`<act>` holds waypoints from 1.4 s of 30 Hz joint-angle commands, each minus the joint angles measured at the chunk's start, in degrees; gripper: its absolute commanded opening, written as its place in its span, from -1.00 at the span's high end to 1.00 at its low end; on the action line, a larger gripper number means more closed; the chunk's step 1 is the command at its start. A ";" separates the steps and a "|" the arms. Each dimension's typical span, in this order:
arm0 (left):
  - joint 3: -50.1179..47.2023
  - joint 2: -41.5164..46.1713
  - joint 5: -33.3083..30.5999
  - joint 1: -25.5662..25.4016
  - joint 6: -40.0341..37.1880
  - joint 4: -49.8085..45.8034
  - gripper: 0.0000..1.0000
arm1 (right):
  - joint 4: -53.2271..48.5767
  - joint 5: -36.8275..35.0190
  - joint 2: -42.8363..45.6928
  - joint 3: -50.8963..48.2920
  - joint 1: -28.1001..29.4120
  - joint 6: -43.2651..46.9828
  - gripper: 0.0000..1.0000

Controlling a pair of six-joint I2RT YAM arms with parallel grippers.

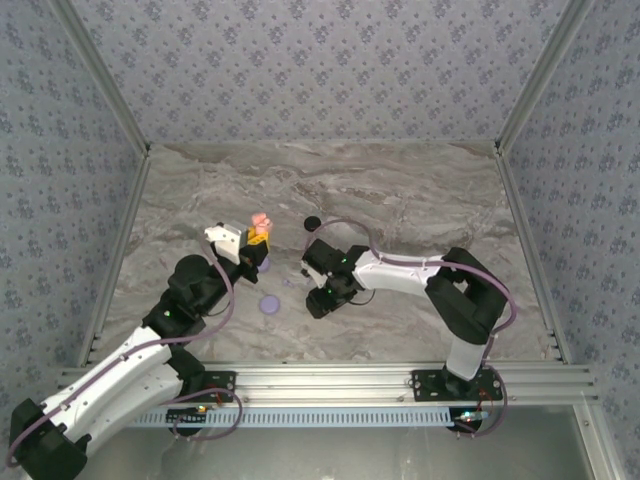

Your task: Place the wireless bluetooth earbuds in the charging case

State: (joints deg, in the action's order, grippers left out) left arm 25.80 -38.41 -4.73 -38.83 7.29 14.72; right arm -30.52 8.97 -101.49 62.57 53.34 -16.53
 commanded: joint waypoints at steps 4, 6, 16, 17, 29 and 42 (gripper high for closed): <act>0.92 1.06 0.69 0.42 -0.34 1.33 1.00 | -1.51 -5.13 0.82 4.28 -0.21 -2.92 -0.11; 0.83 1.15 0.69 0.47 -0.19 1.37 1.00 | -1.08 -7.32 -0.69 5.20 0.01 -2.85 -0.15; 0.96 1.59 0.75 0.60 -0.26 0.75 1.00 | -2.36 -13.45 -8.73 11.30 2.68 -2.18 -0.15; 0.98 1.65 0.70 0.64 -0.14 0.62 1.00 | -2.74 -13.92 -8.98 11.21 2.82 -2.09 -0.15; 0.83 1.59 0.52 0.79 -0.09 0.69 1.00 | -8.21 -17.51 -6.16 8.23 4.13 -1.85 -0.05; 0.91 1.44 0.69 0.94 0.02 0.91 1.00 | -8.91 -14.21 -5.23 12.11 4.08 -1.35 -0.03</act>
State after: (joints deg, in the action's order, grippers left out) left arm 25.80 -37.52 -4.51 -38.24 7.31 14.68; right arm -37.10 -6.02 -107.18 72.25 57.06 -18.39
